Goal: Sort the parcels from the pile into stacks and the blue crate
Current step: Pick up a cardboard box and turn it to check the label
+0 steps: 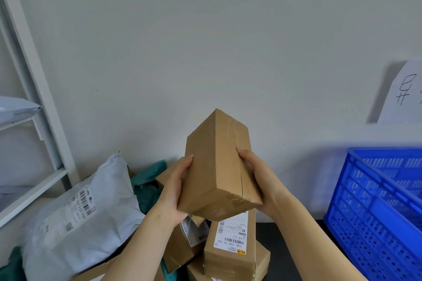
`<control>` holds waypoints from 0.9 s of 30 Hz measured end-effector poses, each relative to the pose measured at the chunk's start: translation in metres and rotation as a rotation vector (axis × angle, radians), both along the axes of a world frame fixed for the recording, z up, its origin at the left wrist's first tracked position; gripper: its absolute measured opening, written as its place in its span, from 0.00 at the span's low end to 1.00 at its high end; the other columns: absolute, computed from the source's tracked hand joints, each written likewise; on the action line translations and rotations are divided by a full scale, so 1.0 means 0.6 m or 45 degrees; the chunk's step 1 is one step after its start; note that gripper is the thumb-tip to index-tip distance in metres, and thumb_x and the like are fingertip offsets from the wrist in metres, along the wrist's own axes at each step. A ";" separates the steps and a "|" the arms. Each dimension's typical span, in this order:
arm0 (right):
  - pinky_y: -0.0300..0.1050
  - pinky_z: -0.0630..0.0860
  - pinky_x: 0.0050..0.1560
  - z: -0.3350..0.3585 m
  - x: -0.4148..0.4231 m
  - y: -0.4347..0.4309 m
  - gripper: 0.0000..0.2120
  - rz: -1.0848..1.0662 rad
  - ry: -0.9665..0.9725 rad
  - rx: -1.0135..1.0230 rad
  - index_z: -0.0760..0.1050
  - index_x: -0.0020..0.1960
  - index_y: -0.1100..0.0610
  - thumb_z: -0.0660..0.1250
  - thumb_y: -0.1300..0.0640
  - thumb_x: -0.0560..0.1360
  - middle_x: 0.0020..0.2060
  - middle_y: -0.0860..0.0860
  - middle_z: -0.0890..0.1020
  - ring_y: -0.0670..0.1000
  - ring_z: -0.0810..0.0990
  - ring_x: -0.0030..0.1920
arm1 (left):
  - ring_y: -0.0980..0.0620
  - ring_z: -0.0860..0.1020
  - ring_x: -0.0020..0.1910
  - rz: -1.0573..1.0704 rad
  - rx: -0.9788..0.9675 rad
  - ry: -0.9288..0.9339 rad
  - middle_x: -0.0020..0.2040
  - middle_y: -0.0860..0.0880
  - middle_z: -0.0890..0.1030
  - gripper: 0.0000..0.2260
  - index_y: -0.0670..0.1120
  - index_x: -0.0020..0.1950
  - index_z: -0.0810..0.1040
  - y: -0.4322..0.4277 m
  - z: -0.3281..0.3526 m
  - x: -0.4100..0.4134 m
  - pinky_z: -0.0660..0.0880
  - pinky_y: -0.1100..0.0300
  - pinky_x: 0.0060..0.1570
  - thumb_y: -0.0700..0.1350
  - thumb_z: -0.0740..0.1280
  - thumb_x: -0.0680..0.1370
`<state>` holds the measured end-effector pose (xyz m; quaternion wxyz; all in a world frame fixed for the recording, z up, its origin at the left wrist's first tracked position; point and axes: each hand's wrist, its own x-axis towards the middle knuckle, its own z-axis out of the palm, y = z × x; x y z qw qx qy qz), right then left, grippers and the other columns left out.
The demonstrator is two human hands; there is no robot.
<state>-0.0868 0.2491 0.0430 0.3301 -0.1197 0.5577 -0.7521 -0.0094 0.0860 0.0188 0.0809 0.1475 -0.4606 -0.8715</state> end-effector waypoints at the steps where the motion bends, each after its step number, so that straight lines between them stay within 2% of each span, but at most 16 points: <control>1: 0.44 0.78 0.35 0.001 0.001 0.001 0.18 -0.002 -0.004 0.004 0.77 0.57 0.53 0.63 0.41 0.75 0.37 0.53 0.85 0.51 0.84 0.34 | 0.47 0.82 0.37 -0.003 -0.006 -0.006 0.39 0.46 0.85 0.14 0.51 0.54 0.80 0.000 0.001 0.001 0.77 0.55 0.37 0.57 0.65 0.74; 5: 0.44 0.78 0.34 -0.005 0.001 0.010 0.22 -0.029 -0.058 0.007 0.76 0.61 0.53 0.65 0.40 0.73 0.38 0.54 0.85 0.53 0.84 0.35 | 0.47 0.82 0.38 -0.022 -0.037 -0.039 0.39 0.46 0.85 0.14 0.49 0.53 0.80 0.001 0.009 0.000 0.77 0.56 0.37 0.55 0.67 0.73; 9: 0.45 0.77 0.36 -0.005 0.001 0.010 0.20 -0.079 -0.024 0.032 0.77 0.58 0.52 0.64 0.40 0.74 0.38 0.53 0.85 0.53 0.84 0.36 | 0.46 0.82 0.47 0.004 -0.125 -0.104 0.45 0.46 0.85 0.15 0.49 0.56 0.80 0.001 0.008 -0.004 0.77 0.54 0.43 0.57 0.67 0.75; 14: 0.48 0.79 0.44 0.003 0.003 0.004 0.19 -0.200 0.119 0.152 0.78 0.56 0.52 0.65 0.39 0.75 0.45 0.55 0.86 0.56 0.84 0.44 | 0.50 0.76 0.57 0.128 -0.510 -0.114 0.61 0.49 0.77 0.18 0.50 0.66 0.73 0.007 0.003 -0.012 0.74 0.51 0.55 0.55 0.62 0.79; 16: 0.48 0.79 0.45 0.003 0.005 0.000 0.18 -0.243 0.118 0.175 0.78 0.55 0.53 0.63 0.41 0.77 0.44 0.55 0.85 0.56 0.84 0.45 | 0.50 0.73 0.58 0.176 -0.645 -0.066 0.62 0.51 0.73 0.21 0.57 0.71 0.66 0.007 0.002 -0.013 0.72 0.49 0.59 0.55 0.63 0.79; 18: 0.48 0.78 0.45 0.006 0.008 -0.002 0.16 -0.283 0.112 0.201 0.77 0.53 0.54 0.61 0.42 0.79 0.43 0.54 0.85 0.54 0.83 0.44 | 0.50 0.72 0.60 0.183 -0.682 -0.044 0.61 0.53 0.72 0.24 0.61 0.72 0.64 0.010 0.009 -0.010 0.71 0.48 0.61 0.59 0.63 0.76; 20: 0.48 0.78 0.44 0.009 0.011 -0.006 0.16 -0.298 0.120 0.212 0.77 0.52 0.54 0.59 0.42 0.80 0.44 0.53 0.84 0.54 0.82 0.44 | 0.49 0.72 0.64 0.115 -0.675 -0.066 0.65 0.53 0.73 0.32 0.59 0.71 0.66 0.014 0.018 -0.007 0.69 0.45 0.66 0.67 0.63 0.69; 22: 0.47 0.76 0.42 0.012 0.015 -0.010 0.15 -0.293 0.158 0.222 0.76 0.50 0.53 0.57 0.43 0.81 0.45 0.53 0.83 0.53 0.82 0.45 | 0.50 0.74 0.61 0.000 -0.665 -0.091 0.62 0.53 0.76 0.36 0.57 0.69 0.68 0.015 0.029 -0.004 0.70 0.44 0.65 0.71 0.62 0.64; 24: 0.46 0.76 0.45 0.015 0.019 -0.012 0.15 -0.267 0.207 0.248 0.75 0.49 0.51 0.56 0.43 0.81 0.46 0.52 0.82 0.52 0.81 0.46 | 0.50 0.75 0.59 -0.104 -0.651 -0.117 0.59 0.52 0.78 0.35 0.56 0.66 0.70 0.016 0.039 0.000 0.72 0.44 0.62 0.71 0.65 0.62; 27: 0.47 0.76 0.55 0.016 0.021 -0.015 0.14 -0.213 0.347 0.263 0.76 0.51 0.47 0.54 0.44 0.82 0.52 0.50 0.82 0.50 0.80 0.54 | 0.48 0.79 0.55 -0.103 -0.577 -0.088 0.55 0.49 0.81 0.32 0.52 0.64 0.72 0.011 0.042 0.003 0.76 0.49 0.55 0.62 0.71 0.63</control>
